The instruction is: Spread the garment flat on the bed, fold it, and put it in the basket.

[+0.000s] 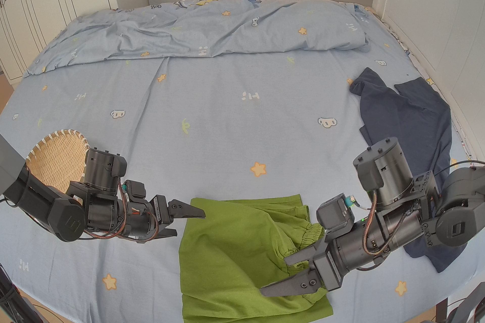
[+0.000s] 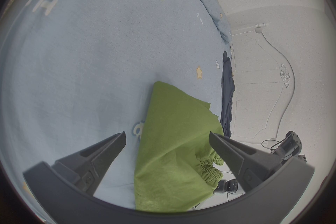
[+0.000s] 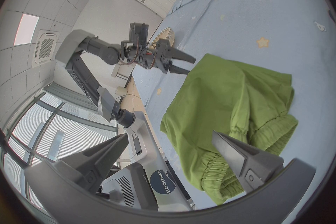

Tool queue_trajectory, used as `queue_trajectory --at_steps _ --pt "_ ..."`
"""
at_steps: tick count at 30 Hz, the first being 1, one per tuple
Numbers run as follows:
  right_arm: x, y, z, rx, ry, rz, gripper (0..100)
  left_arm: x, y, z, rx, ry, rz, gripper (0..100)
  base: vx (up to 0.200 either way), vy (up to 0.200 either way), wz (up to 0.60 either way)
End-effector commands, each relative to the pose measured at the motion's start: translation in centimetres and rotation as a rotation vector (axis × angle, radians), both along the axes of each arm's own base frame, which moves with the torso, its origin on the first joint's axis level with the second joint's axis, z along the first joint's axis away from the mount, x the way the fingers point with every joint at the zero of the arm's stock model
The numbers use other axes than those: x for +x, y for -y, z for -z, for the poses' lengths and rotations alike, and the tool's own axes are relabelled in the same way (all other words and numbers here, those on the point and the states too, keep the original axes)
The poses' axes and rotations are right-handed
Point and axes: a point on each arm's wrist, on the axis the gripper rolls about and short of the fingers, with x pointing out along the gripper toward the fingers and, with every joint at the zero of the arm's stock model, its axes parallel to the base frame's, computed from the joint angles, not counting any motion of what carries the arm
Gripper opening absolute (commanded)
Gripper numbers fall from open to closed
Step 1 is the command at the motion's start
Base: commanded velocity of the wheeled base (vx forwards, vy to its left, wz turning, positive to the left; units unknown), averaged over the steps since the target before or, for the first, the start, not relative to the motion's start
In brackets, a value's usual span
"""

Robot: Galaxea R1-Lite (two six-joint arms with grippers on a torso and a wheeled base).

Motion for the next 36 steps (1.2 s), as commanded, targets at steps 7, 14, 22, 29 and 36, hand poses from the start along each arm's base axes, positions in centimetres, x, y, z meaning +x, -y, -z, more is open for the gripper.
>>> queue_trajectory --at_steps 7,14,22,29,36 --pt "-0.3 -2.7 3.8 -0.095 -0.084 -0.076 100 -0.6 -0.1 0.5 -0.055 -0.039 0.066 100 0.000 0.000 0.00" --pt "1.4 -2.5 5.5 -0.188 -0.057 0.026 100 -1.1 -0.3 0.9 -0.046 -0.027 0.104 100 0.000 0.000 0.00" --pt "6.1 1.9 5.7 -0.181 -0.044 0.199 100 -2.4 -0.6 1.9 -0.062 -0.011 0.239 100 0.000 0.000 0.00" --pt "7.7 3.9 5.0 -0.109 -0.069 0.237 100 -2.7 -0.4 2.3 -0.066 -0.024 0.265 100 0.000 0.000 0.00" --pt "7.0 5.0 2.3 -0.038 -0.022 0.237 100 -2.9 0.2 2.4 -0.083 -0.025 0.316 100 0.000 0.000 0.00"
